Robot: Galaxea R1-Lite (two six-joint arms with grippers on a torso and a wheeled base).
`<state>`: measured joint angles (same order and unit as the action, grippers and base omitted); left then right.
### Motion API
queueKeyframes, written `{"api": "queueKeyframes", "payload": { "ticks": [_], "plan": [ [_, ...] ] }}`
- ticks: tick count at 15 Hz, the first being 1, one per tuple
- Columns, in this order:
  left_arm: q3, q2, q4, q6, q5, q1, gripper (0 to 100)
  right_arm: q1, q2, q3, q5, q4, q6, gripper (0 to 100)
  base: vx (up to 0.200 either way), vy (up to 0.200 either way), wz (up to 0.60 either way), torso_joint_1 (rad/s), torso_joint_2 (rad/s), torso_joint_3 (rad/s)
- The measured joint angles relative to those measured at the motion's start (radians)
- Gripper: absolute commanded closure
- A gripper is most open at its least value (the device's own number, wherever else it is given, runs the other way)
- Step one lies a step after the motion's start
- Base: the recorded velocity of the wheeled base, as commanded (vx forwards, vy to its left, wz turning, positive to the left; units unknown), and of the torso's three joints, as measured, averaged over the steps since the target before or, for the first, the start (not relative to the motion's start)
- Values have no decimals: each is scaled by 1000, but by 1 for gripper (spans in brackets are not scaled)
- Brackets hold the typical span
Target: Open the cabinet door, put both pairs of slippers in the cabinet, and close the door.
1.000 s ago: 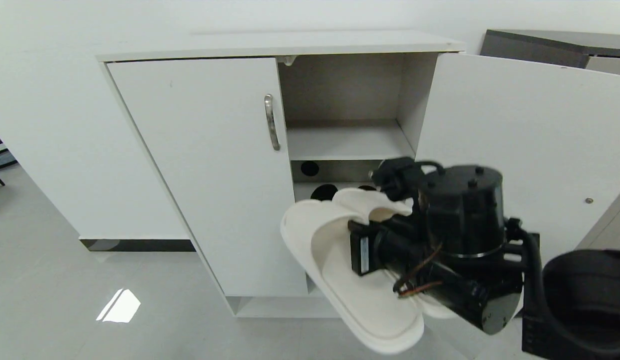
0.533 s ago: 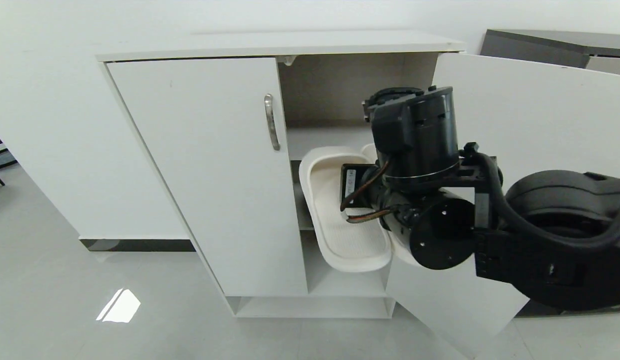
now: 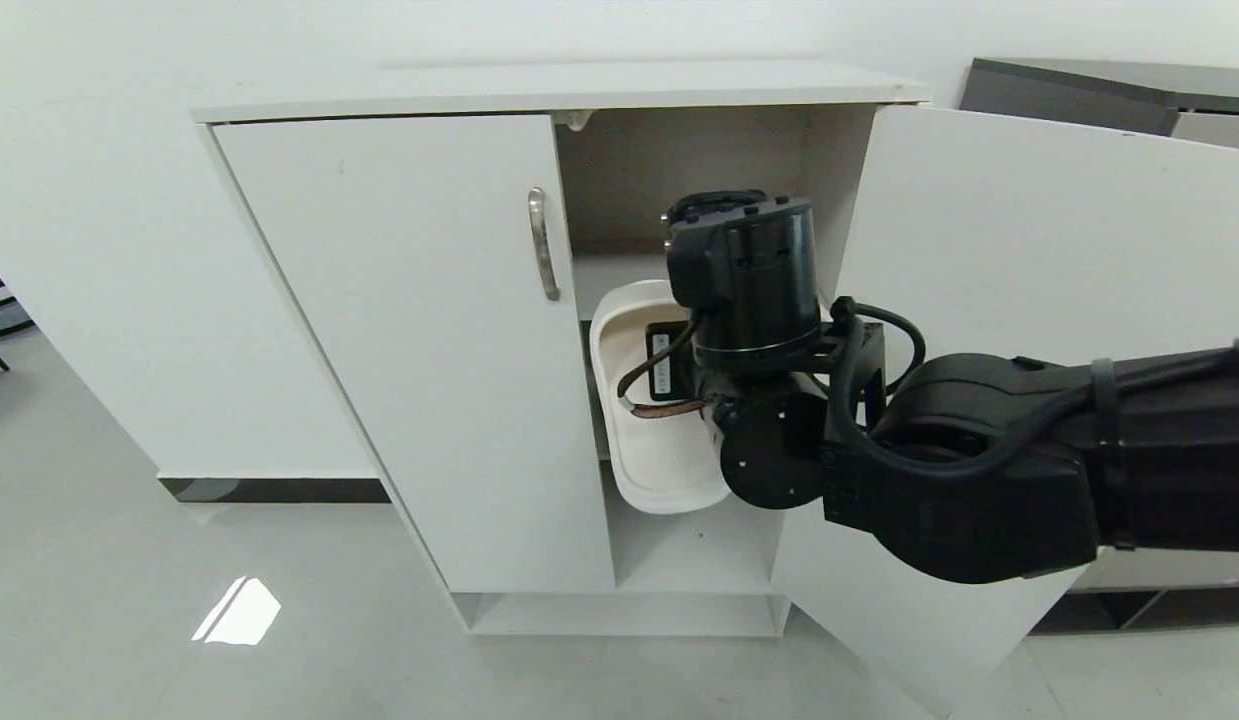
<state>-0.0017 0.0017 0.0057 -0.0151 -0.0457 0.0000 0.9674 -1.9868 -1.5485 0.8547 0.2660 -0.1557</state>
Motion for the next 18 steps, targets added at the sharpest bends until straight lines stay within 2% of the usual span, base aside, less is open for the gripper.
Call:
{"api": "queueKeyframes", "payload": {
  "ticks": [2, 10, 17, 18],
  "plan": [
    [0, 0, 0, 0, 0, 0, 100, 0, -5, -4, -1, -3, -3, 100, 0, 0, 0, 0, 0, 0],
    [0, 0, 0, 0, 3, 0, 100, -11, -29, -22, -2, -20, 3, 100, 200, 0, 0, 2, 2, 4],
    [0, 0, 0, 0, 4, 0, 100, -37, -109, -193, -3, -90, 3, 100, 200, 0, 0, 2, 1, 2],
    [0, 0, 0, 0, 4, 0, 100, -47, -127, -219, -3, -94, 1, 100, 0, 0, 0, 0, 0, 0]
  ]
}}
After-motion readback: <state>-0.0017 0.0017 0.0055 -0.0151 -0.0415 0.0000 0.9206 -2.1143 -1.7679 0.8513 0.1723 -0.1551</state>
